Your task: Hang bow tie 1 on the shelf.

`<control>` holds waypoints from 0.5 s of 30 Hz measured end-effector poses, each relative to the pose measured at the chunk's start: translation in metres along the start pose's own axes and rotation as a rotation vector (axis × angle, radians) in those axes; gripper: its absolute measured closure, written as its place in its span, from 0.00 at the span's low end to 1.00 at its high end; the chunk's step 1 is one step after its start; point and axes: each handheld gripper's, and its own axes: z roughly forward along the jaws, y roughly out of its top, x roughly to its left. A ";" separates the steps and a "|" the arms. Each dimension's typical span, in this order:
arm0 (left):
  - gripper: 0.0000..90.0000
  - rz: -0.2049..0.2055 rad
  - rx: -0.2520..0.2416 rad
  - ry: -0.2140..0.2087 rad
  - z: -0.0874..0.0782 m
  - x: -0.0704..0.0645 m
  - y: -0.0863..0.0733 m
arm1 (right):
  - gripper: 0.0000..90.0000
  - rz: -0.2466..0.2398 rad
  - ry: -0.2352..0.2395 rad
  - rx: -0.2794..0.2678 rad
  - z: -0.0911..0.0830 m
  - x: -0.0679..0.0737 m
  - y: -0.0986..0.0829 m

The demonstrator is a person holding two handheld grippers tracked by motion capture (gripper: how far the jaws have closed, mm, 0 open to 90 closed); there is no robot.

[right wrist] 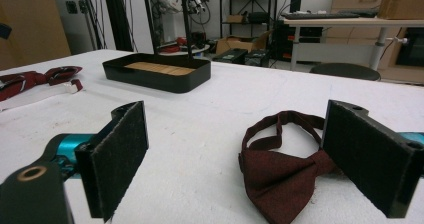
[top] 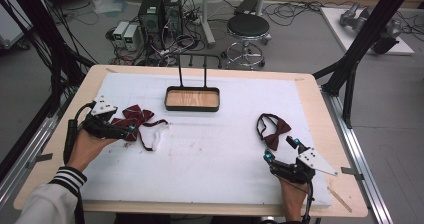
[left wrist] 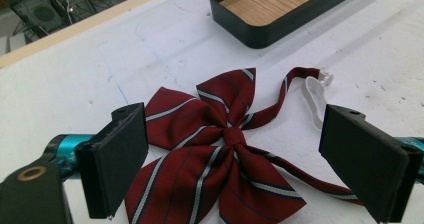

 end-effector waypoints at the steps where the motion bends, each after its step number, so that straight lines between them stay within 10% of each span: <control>1: 0.14 0.004 0.012 0.001 0.002 0.001 0.001 | 0.12 0.000 0.000 0.000 0.000 0.000 0.000; 15: 0.15 -0.038 0.175 -0.009 0.026 0.011 0.015 | 0.12 0.009 -0.001 -0.001 0.000 0.000 0.000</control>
